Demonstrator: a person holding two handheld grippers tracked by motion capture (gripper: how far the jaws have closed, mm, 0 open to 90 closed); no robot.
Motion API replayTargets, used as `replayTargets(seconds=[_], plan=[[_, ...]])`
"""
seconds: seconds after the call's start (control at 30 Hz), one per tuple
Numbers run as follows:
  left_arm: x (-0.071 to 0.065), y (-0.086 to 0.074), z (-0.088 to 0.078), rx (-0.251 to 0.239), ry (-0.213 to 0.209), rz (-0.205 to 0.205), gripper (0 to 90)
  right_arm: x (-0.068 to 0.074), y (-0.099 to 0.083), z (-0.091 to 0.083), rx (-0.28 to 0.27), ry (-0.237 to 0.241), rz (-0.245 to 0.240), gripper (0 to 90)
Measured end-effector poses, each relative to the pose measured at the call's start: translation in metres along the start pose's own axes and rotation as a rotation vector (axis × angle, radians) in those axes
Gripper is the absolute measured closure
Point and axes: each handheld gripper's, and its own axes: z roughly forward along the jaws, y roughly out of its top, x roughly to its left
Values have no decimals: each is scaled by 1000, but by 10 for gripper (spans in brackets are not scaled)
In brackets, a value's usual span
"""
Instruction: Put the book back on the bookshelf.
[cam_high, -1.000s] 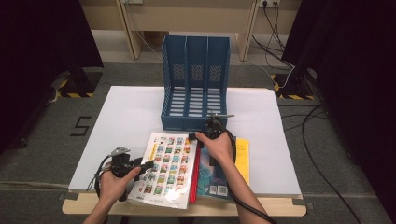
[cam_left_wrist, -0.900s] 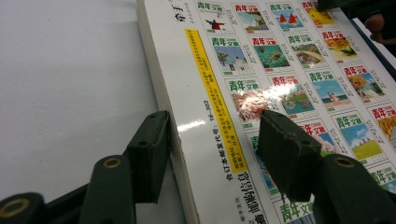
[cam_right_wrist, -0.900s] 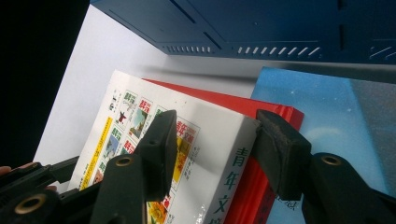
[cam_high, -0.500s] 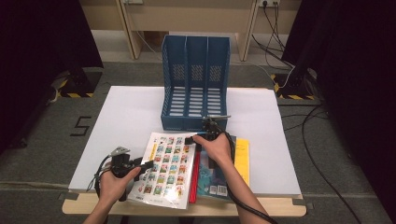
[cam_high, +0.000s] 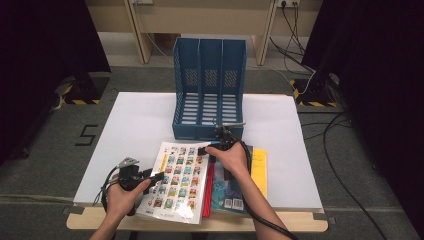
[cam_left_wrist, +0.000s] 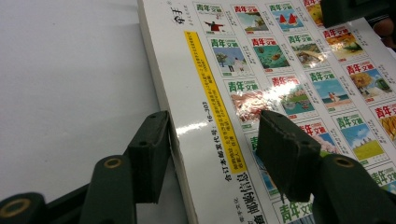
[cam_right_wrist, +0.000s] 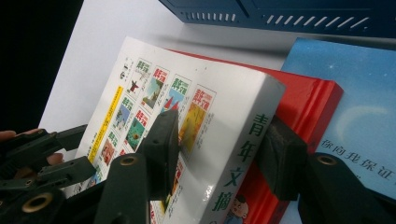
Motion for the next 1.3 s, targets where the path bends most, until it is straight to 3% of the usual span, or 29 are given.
replayTargets(seconds=[0.13,0.3,0.53,0.7,0.9,1.3], plan=[[5,3,-3,24,-15,5,434,2,2,-7,-21,57,-1,649],[8,8,-8,-1,-20,2,428,13,7,-12,-36,83,-9,676],[5,17,-20,-49,-16,5,368,28,14,-17,-56,148,17,717],[0,24,-26,-67,-11,30,350,45,21,-19,-80,200,4,740],[-5,32,-32,-101,-5,54,348,65,31,-29,-130,188,-56,743],[-17,51,-35,-141,-4,93,349,87,46,-41,-262,127,-154,743]])
